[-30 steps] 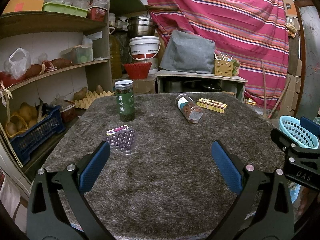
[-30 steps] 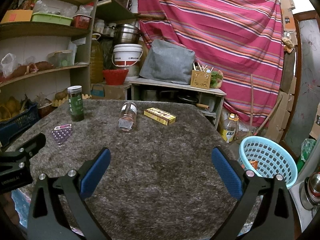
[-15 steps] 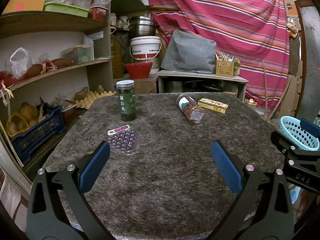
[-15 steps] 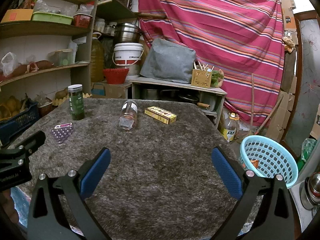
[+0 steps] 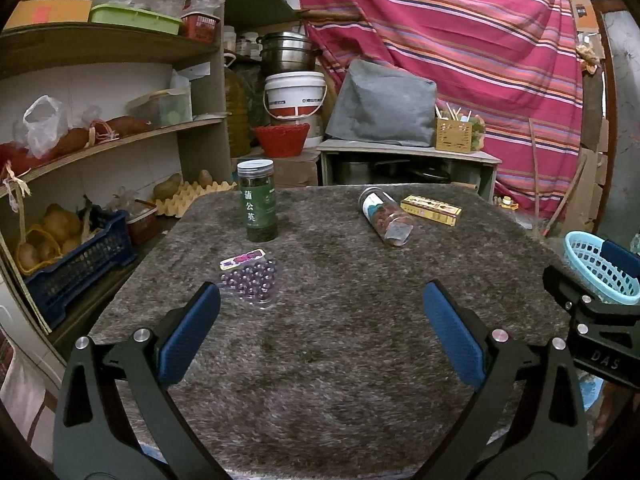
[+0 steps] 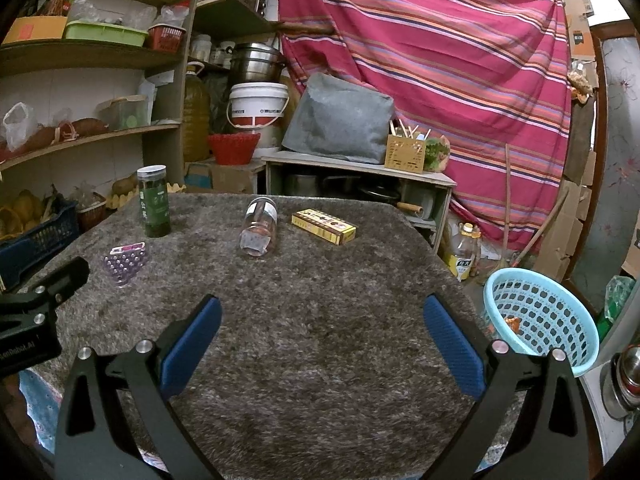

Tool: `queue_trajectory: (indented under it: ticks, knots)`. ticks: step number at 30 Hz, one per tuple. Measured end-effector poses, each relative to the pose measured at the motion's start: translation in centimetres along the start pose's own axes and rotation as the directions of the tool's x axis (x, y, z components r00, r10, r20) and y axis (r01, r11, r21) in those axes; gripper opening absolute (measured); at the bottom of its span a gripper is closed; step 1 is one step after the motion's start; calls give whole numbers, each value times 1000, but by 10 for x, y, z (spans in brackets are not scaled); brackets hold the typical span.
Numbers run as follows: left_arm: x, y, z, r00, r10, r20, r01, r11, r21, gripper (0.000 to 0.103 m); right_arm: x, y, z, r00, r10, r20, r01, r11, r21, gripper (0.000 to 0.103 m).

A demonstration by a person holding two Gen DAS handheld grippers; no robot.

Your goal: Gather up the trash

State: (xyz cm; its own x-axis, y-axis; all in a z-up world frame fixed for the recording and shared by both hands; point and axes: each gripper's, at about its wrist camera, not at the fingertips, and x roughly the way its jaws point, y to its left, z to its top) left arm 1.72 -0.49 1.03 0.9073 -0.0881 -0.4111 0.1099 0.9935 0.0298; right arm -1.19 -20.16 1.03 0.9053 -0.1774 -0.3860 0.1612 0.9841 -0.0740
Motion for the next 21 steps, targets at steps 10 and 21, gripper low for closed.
queue_trajectory:
  ticks: [10,21]
  knots:
    - [-1,-1,0,1000,1,2,-1,1000,2,98,1,-1,0,1000,1,1,-1,1000,2,99]
    - [0,0,-1,1000,1,4,-1,1000,3,98,2,-3,0,1000,1,1,-1,1000,6,99]
